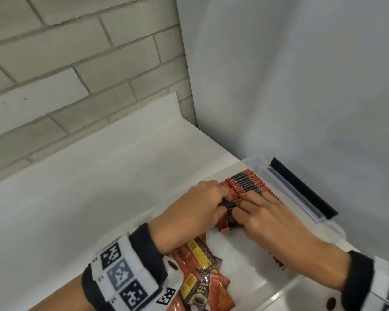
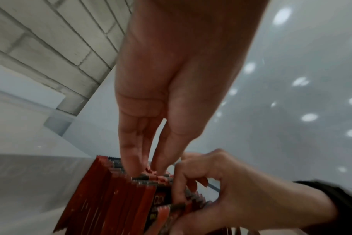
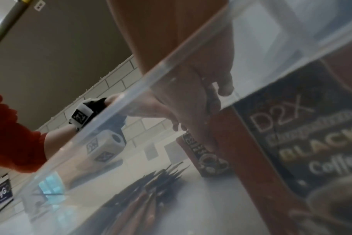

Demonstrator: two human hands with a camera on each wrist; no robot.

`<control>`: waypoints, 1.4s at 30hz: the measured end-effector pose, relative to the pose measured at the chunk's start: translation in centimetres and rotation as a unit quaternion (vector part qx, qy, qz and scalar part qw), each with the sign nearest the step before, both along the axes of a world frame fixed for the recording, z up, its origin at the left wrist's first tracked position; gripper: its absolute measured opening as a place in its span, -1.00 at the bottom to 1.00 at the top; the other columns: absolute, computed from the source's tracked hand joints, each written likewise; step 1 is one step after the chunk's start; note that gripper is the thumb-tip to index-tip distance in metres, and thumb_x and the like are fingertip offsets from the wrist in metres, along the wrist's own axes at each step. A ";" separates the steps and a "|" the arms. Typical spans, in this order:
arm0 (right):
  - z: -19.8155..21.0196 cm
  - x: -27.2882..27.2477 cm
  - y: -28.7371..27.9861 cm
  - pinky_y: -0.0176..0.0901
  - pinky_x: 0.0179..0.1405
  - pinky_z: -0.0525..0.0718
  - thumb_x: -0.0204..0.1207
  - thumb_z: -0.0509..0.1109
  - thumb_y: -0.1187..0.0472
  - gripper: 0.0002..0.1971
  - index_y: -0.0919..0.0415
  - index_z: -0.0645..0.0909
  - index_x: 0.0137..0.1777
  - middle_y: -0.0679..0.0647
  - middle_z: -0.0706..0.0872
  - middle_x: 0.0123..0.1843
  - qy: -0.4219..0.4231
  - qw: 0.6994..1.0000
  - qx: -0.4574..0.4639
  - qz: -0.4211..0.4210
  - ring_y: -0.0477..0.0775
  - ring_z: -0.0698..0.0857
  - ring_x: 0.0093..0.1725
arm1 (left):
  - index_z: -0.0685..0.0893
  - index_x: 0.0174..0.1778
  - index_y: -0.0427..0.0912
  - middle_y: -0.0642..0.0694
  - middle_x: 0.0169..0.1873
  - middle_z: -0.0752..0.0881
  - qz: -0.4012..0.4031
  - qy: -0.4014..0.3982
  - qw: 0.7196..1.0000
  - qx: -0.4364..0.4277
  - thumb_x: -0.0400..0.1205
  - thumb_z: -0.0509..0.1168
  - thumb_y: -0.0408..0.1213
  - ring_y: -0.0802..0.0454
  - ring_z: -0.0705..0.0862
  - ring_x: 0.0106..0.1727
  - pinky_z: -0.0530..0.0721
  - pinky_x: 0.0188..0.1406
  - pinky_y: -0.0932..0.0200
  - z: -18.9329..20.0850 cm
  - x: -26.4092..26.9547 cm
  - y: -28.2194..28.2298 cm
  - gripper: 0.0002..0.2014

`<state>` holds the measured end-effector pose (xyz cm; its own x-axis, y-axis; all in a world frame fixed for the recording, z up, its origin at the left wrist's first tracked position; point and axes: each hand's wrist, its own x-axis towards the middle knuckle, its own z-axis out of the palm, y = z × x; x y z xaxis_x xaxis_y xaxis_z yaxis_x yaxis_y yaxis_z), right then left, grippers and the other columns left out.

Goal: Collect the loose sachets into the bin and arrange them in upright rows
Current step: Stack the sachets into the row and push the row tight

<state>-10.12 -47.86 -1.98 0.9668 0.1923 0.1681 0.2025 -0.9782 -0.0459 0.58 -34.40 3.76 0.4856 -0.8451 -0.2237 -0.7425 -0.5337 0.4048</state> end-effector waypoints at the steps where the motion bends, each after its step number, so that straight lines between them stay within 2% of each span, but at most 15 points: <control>1: -0.1 0.1 0.2 0.02 -0.15 0.70 0.28 0.58 0.27 -0.81 0.12 0.65 -0.16 0.02 0.70 -0.23 0.006 1.000 -0.008 -0.006 0.11 0.66 -0.12 | 0.60 0.32 -0.11 -0.06 0.13 0.55 -0.006 -0.007 1.000 0.005 0.70 0.21 -0.29 0.00 0.55 0.16 0.55 0.16 0.06 -0.1 -0.1 0.0 -0.72; 6: 0.5 0.2 0.5 -0.02 -0.23 0.70 0.06 0.68 0.36 -0.51 0.17 0.61 -0.01 0.09 0.65 -0.13 -0.016 1.000 -0.008 -0.017 0.10 0.65 -0.16 | 0.66 0.22 -0.20 -0.10 0.11 0.50 -0.047 -0.053 0.997 0.037 0.73 0.12 -0.33 -0.08 0.57 0.09 0.56 0.06 -0.07 -0.6 -0.3 0.3 -0.75; 10: 0.4 -0.2 0.6 -0.11 -0.40 0.72 0.05 0.68 0.36 -0.69 0.16 0.69 -0.22 0.03 0.67 -0.33 -0.004 0.999 -0.016 0.050 0.04 0.68 -0.31 | 0.63 0.34 -0.11 -0.07 0.08 0.47 -0.042 -0.051 0.997 0.034 0.74 0.12 -0.34 -0.08 0.59 0.04 0.60 0.02 -0.08 -1.1 -0.2 0.9 -0.70; 16: -0.3 -0.2 1.5 -0.23 -0.67 0.65 -0.18 0.80 0.27 -0.63 0.17 0.71 -0.40 0.01 0.65 -0.46 0.101 0.994 0.008 0.037 -0.03 0.65 -0.52 | 0.54 0.29 -0.01 0.08 0.11 0.57 0.120 0.078 0.989 -0.023 0.75 0.05 -0.31 0.16 0.60 0.12 0.59 0.06 0.27 0.7 0.0 3.1 -0.73; 19: -1.5 -0.2 1.9 -0.08 -0.42 0.78 0.30 0.64 0.25 -0.68 0.25 0.71 0.04 0.12 0.71 -0.15 0.136 0.990 0.030 0.019 0.09 0.75 -0.32 | 0.31 0.51 0.02 0.14 0.25 0.53 0.192 0.252 0.948 0.012 0.74 0.09 -0.32 0.24 0.55 0.24 0.58 0.14 0.35 0.9 -0.6 4.3 -0.59; 22: -1.4 -0.2 1.9 -0.21 -0.64 0.68 0.17 0.71 0.19 -0.63 0.19 0.68 -0.05 0.06 0.67 -0.24 0.154 0.987 0.052 -0.002 -0.01 0.66 -0.54 | 0.12 0.65 -0.07 0.03 0.46 0.45 0.277 0.419 0.864 -0.031 0.69 0.13 -0.45 0.12 0.47 0.40 0.54 0.33 0.23 -0.3 -1.6 4.2 -0.39; 24: -1.1 -0.1 2.1 -0.20 -0.55 0.71 0.26 0.65 0.18 -0.66 0.20 0.65 0.00 0.07 0.65 -0.17 0.178 0.981 0.069 -0.023 0.02 0.69 -0.47 | 0.46 0.48 -0.16 -0.06 0.36 0.60 0.321 0.505 0.795 -0.102 0.64 0.06 -0.64 0.09 0.53 0.36 0.50 0.36 0.21 -0.9 -2.3 3.3 -0.49; 26: -1.4 -0.2 2.1 -0.15 -0.45 0.75 0.27 0.62 0.19 -0.65 0.23 0.64 0.03 0.09 0.66 -0.14 0.173 0.983 0.058 -0.012 0.06 0.73 -0.38 | 0.68 0.07 -0.09 -0.01 0.08 0.73 0.337 0.545 0.755 -0.142 0.59 -0.02 -0.76 0.14 0.61 0.17 0.53 0.18 0.29 -1.6 -2.8 2.5 -0.47; 30: -1.6 -0.3 1.9 -0.32 -0.61 0.66 -0.11 0.78 0.08 -0.49 0.14 0.71 -0.14 -0.03 0.68 -0.33 0.158 0.986 0.045 -0.012 -0.07 0.65 -0.55 | 0.57 -0.30 -0.07 0.08 -0.38 0.75 0.372 0.552 0.722 -0.191 0.53 -0.03 -0.82 0.24 0.60 -0.16 0.57 -0.11 0.33 -2.2 -2.7 1.5 -0.48; 34: -0.9 -0.4 2.1 -0.31 -0.51 0.71 -0.07 0.77 0.02 -0.46 0.18 0.76 -0.07 -0.02 0.73 -0.28 0.174 0.984 0.043 -0.004 -0.08 0.70 -0.43 | 0.65 -0.01 -0.20 -0.36 0.22 0.68 0.365 0.559 0.713 -0.213 0.47 -0.05 -0.82 -0.06 0.63 0.26 0.62 -0.02 0.30 -2.6 -2.8 1.1 -0.48; 37: -0.4 -0.1 2.1 -0.12 -0.11 0.78 0.39 0.57 0.09 -0.49 0.26 0.61 0.30 0.12 0.71 0.08 0.212 0.977 0.035 0.011 0.10 0.74 -0.08 | 0.71 -0.19 -0.18 -0.36 0.11 0.72 0.371 0.558 0.703 -0.238 0.46 -0.03 -0.82 -0.03 0.66 0.14 0.60 -0.08 0.27 -3.0 -2.6 1.2 -0.47; 38: -0.5 -0.1 1.9 -0.14 -0.11 0.78 0.40 0.56 0.10 -0.51 0.26 0.62 0.30 0.13 0.71 0.07 0.207 0.978 0.030 0.010 0.09 0.75 -0.09 | 0.72 -0.18 -0.15 -0.33 0.08 0.73 0.367 0.557 0.705 -0.242 0.46 -0.04 -0.83 -0.04 0.67 0.14 0.60 -0.08 0.26 -3.0 -2.5 1.2 -0.45; 40: 0.4 -0.4 2.0 -0.34 -0.42 0.70 0.09 0.74 0.08 -0.53 0.20 0.75 0.00 0.03 0.75 -0.22 0.198 0.979 0.053 0.001 -0.08 0.73 -0.39 | 0.68 0.00 -0.16 -0.34 0.18 0.71 0.347 0.561 0.712 -0.241 0.46 -0.05 -0.83 -0.09 0.66 0.24 0.61 -0.07 0.27 -2.8 -2.6 1.2 -0.43; 41: 1.0 -0.4 2.1 -0.38 -0.43 0.67 0.07 0.74 0.07 -0.54 0.20 0.75 -0.03 0.02 0.75 -0.24 0.195 0.979 0.064 -0.001 -0.11 0.72 -0.40 | 0.67 0.04 -0.15 -0.31 0.16 0.73 0.340 0.562 0.715 -0.240 0.47 -0.05 -0.82 -0.03 0.68 0.21 0.62 -0.09 0.30 -2.9 -2.6 1.2 -0.43; 42: 1.3 -0.3 2.1 -0.35 -0.27 0.69 0.26 0.66 0.08 -0.57 0.24 0.71 0.09 0.08 0.76 -0.10 0.225 0.972 0.067 -0.010 -0.07 0.75 -0.24 | 0.70 -0.02 -0.11 -0.22 0.06 0.78 0.337 0.561 0.716 -0.241 0.47 -0.05 -0.82 0.08 0.73 0.11 0.61 -0.14 0.33 -3.0 -2.5 1.3 -0.42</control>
